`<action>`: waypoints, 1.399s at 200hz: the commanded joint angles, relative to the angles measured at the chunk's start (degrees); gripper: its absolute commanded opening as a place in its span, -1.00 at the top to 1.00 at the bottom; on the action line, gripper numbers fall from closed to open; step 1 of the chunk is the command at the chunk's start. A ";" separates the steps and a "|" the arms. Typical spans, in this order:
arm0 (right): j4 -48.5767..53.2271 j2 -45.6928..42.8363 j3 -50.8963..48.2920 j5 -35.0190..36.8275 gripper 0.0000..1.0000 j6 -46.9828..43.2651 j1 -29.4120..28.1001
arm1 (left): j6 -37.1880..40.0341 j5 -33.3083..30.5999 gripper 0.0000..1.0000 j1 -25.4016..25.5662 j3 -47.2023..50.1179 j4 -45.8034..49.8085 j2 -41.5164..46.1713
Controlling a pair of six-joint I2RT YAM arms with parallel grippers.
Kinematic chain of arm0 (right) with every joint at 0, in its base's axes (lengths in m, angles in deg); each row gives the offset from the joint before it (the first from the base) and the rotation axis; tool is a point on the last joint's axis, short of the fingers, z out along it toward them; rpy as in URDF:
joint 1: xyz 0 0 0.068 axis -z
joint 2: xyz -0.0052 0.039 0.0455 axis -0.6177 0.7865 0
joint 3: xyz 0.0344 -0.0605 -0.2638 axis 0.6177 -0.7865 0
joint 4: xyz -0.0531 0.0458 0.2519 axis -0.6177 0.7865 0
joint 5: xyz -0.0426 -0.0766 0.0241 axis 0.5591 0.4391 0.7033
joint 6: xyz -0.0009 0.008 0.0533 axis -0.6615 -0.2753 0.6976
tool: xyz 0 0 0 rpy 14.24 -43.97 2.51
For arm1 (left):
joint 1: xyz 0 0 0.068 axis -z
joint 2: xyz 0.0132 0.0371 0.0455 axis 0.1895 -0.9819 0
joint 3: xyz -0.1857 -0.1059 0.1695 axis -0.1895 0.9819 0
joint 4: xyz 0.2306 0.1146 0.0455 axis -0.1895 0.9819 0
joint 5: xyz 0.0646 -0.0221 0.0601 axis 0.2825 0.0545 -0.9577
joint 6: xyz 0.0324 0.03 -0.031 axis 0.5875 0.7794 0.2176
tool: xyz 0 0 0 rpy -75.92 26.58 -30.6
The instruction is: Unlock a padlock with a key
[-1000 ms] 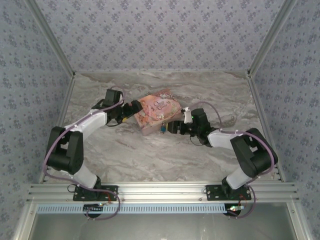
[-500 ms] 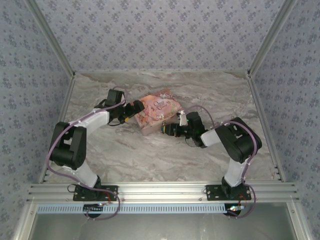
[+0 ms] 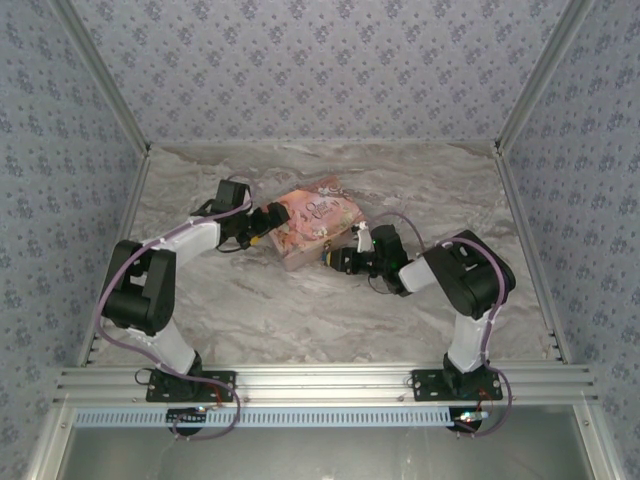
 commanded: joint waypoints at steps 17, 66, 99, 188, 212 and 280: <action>-3.51 1.75 0.90 -1.68 0.40 2.28 -0.23 | -0.64 1.09 -0.99 -0.12 0.26 -1.19 -0.40; -6.39 2.43 0.71 -1.55 0.61 3.93 -0.32 | -0.96 0.90 -0.99 -0.12 1.28 -1.49 -0.08; -6.45 1.77 -0.02 0.27 0.80 4.80 -0.06 | -0.67 0.51 -0.99 -0.12 1.59 -1.09 0.29; -6.32 1.37 -0.63 3.61 0.93 12.62 1.49 | -0.11 -1.10 -0.99 -0.03 4.12 -0.34 2.33; -7.25 1.41 -0.69 3.88 0.93 15.80 2.08 | -0.08 -1.38 -0.99 0.06 5.13 -0.67 2.11; -1.43 0.42 1.39 4.10 0.94 20.50 3.85 | 0.19 -2.97 -0.99 0.93 6.98 -0.34 1.89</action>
